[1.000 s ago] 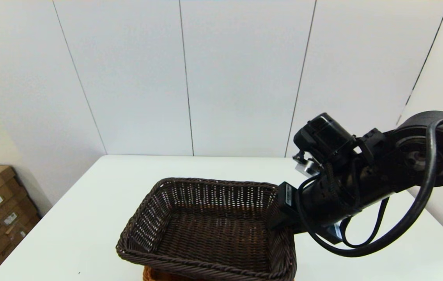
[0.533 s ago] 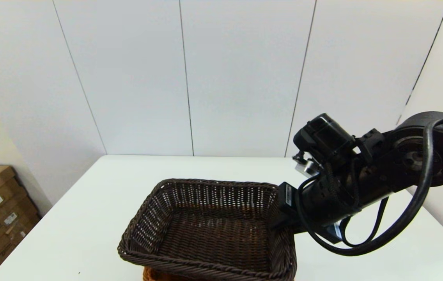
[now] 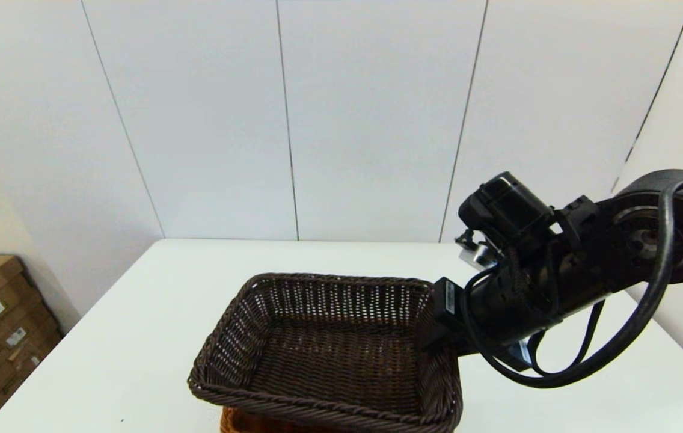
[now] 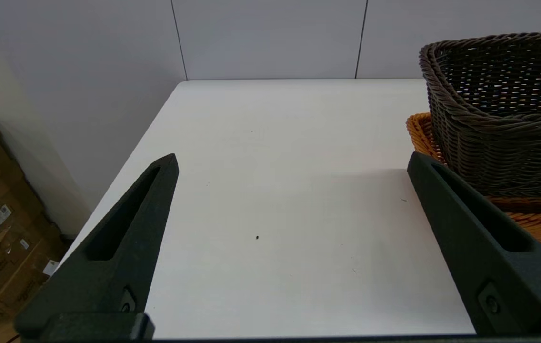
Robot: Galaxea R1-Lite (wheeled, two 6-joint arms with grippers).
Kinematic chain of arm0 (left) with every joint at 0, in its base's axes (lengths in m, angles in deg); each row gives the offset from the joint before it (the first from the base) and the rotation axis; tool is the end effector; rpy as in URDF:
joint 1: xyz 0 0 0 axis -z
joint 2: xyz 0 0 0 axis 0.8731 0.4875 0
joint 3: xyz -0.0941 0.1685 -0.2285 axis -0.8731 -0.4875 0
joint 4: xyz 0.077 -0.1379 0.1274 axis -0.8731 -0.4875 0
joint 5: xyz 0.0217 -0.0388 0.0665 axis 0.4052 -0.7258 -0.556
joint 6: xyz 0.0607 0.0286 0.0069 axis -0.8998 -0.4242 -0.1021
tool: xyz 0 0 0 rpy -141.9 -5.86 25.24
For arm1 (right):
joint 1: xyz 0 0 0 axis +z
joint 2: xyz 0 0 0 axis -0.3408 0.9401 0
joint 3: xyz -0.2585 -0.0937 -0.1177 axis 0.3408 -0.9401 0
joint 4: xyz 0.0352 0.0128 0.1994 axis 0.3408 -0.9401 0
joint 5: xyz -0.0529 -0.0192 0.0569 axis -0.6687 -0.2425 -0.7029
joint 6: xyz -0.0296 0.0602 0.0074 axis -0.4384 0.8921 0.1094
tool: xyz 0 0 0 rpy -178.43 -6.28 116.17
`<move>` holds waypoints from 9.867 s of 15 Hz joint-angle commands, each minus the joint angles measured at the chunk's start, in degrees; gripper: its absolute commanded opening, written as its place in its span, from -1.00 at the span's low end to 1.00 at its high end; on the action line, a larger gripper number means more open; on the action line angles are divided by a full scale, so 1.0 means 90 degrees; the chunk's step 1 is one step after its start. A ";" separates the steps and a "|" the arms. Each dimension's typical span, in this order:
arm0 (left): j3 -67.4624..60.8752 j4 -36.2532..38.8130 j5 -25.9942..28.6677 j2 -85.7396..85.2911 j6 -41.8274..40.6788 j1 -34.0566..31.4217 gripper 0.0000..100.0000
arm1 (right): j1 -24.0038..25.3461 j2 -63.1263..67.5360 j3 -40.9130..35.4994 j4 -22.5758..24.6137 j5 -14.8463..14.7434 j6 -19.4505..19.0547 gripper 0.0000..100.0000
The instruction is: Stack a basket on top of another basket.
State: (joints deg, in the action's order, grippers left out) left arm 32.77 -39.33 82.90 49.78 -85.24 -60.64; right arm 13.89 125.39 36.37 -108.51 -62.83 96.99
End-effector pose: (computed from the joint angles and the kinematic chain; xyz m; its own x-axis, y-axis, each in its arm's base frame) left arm 0.0366 -0.0001 0.0752 1.0000 -0.0024 -0.0020 0.0024 0.9999 -0.0112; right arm 0.2616 0.2007 0.1300 0.1847 0.5021 -0.8449 0.2104 0.8195 0.5330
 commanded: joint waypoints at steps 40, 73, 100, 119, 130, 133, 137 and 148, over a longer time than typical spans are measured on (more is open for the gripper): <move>0.0000 -0.0002 -0.0004 -0.0004 0.0008 -0.0001 1.00 | 0.0051 -0.0050 -0.1100 0.1054 0.0122 -0.0189 -1.00; 0.0000 -0.0002 -0.0004 -0.0004 0.0008 -0.0001 1.00 | 0.0061 0.0282 -0.0943 0.1366 0.0103 -0.0540 -1.00; 0.0000 -0.0002 -0.0004 -0.0004 0.0008 -0.0001 1.00 | -0.0017 -0.0587 -0.0748 0.1307 -0.0776 -0.1810 1.00; 0.0000 -0.0002 -0.0004 -0.0004 0.0008 -0.0001 1.00 | -0.0945 -0.5763 -0.3053 0.2440 -0.2680 -0.5882 1.00; 0.0000 -0.0002 -0.0004 -0.0004 0.0008 -0.0001 1.00 | -0.3386 -0.9494 -0.4078 0.0897 -0.2690 -0.5882 1.00; 0.0000 -0.0002 0.0005 -0.0004 0.0008 -0.0001 1.00 | -0.3650 -1.0158 -0.4391 0.0839 -0.2671 -0.5872 1.00; 0.0000 -0.0002 -0.0004 -0.0004 0.0008 -0.0001 1.00 | -0.3728 -1.0782 -0.4781 0.0829 -0.2466 -0.5892 1.00; 0.0000 -0.0002 -0.0004 -0.0004 0.0008 -0.0001 1.00 | -0.3748 -1.1359 -0.7203 0.2684 -0.1645 -0.6185 1.00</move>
State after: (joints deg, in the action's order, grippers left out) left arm 32.77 -39.33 82.90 49.78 -85.22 -60.64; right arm -19.85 23.19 -24.41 -87.31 -76.66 41.40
